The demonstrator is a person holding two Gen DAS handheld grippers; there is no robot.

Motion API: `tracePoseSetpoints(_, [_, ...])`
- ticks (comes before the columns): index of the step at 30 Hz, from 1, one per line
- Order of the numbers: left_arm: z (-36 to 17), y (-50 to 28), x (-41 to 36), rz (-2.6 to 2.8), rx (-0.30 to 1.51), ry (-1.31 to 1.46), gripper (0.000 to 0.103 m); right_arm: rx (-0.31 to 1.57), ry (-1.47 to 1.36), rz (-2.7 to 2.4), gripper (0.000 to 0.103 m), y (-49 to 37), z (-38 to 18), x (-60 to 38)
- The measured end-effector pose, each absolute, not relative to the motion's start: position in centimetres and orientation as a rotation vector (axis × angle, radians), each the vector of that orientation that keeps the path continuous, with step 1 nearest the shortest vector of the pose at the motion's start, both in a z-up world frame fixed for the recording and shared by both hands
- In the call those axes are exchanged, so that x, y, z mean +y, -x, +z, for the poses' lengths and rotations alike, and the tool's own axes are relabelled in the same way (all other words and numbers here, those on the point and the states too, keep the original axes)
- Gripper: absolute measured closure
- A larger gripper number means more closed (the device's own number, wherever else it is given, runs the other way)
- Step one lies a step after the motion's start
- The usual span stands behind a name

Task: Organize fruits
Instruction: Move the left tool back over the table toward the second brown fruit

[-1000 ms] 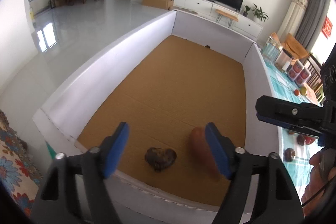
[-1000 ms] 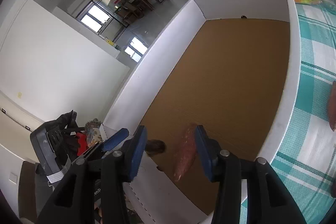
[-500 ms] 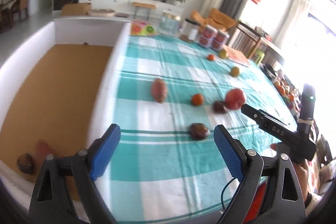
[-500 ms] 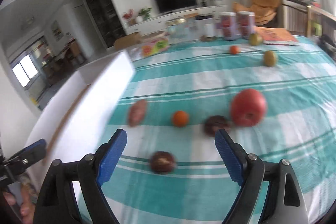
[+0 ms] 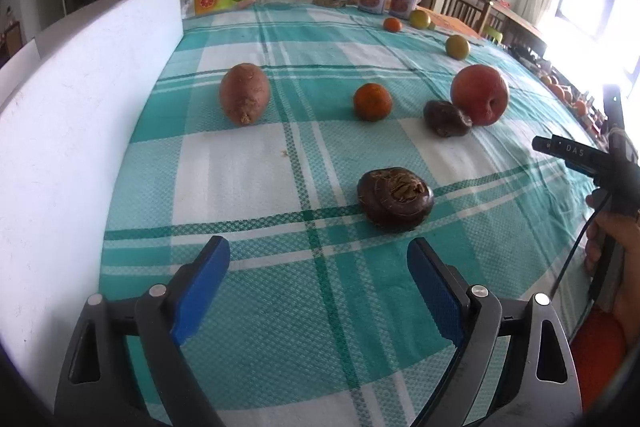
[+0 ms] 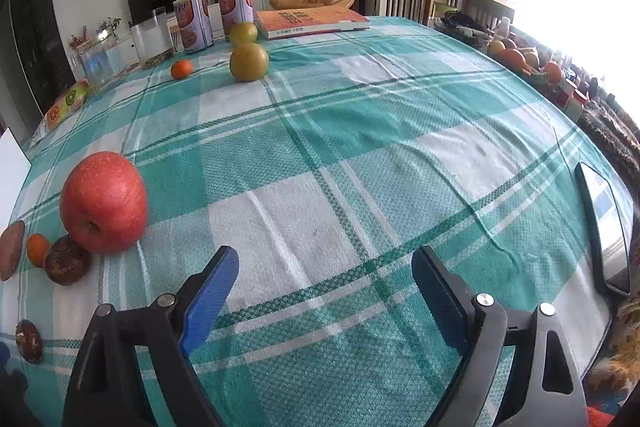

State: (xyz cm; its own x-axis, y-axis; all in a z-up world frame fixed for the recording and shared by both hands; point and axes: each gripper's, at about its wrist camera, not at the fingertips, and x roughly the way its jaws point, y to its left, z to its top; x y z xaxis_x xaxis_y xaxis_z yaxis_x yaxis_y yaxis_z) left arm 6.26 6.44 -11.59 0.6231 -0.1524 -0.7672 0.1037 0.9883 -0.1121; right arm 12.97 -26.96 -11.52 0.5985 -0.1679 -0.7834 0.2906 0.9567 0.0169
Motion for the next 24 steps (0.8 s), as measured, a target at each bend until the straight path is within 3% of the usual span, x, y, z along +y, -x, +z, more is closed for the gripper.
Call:
tracePoseSetpoints(9, [-11.77,-6.65,6.66,-0.164,0.873,0.080,0.008,0.928,-0.139,-0.264,0.001,-13.51,-12.15,-26.87])
tracePoseSetpoints(24, [-11.83,-6.75,6.72,-0.171,0.875,0.085,0.006,0.934,-0.132,-0.267,0.000,-13.65,-12.26,-26.71])
